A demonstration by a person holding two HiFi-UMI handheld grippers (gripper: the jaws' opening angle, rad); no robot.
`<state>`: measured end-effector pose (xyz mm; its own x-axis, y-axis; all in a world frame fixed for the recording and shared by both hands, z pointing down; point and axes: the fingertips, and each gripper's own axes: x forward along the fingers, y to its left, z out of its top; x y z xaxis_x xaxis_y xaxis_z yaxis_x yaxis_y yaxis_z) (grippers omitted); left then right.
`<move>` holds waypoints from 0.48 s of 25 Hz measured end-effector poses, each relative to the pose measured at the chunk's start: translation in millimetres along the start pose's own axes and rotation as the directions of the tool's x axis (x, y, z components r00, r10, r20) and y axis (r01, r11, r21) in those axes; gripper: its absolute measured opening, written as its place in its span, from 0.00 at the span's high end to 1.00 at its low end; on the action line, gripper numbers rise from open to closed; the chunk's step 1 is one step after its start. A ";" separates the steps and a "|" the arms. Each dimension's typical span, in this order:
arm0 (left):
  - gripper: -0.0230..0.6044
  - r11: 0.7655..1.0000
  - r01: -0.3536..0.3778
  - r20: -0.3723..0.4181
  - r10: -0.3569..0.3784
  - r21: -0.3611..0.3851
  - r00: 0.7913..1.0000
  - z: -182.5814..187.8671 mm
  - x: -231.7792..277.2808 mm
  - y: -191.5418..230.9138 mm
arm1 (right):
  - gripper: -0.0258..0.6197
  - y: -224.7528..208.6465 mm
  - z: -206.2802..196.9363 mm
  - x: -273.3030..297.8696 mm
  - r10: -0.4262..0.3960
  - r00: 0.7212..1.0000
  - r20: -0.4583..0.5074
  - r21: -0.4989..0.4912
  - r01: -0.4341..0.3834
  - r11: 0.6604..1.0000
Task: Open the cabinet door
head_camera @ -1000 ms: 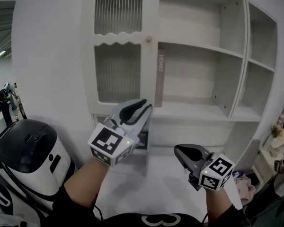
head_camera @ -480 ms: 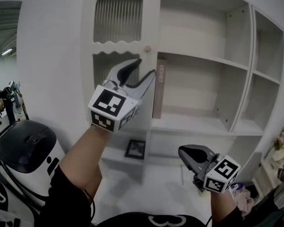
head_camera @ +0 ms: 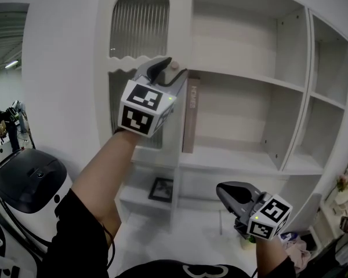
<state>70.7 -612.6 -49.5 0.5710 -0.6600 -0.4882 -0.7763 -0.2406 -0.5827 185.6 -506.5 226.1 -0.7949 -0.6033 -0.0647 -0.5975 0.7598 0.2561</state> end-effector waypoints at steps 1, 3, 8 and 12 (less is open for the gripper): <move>0.69 1.000 0.000 -0.012 0.000 -0.001 1.000 -2.9 3.2 0.3 | 0.96 -3.0 -2.7 -0.5 0.001 1.000 -0.002 0.004 -0.001 1.000; 0.69 1.000 -0.013 -0.029 0.014 0.008 0.999 -6.6 8.3 2.3 | 0.96 -9.0 -7.5 -1.2 0.002 1.000 -0.003 0.015 -0.002 1.000; 0.80 0.998 -0.061 -0.021 0.061 0.000 0.998 -8.6 12.1 10.6 | 0.96 -15.7 -13.7 0.2 0.023 1.000 0.000 0.023 -0.023 0.999; 0.82 0.998 -0.066 -0.026 0.066 0.013 0.997 -11.5 12.1 8.3 | 0.96 -17.7 -19.2 2.7 0.049 0.999 0.006 0.028 -0.049 0.998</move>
<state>68.1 -630.8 -52.7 0.5111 -0.6928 -0.5087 -0.8089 -0.1876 -0.5572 196.0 -526.2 239.9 -0.8237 -0.5641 -0.0576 -0.5606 0.7949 0.2320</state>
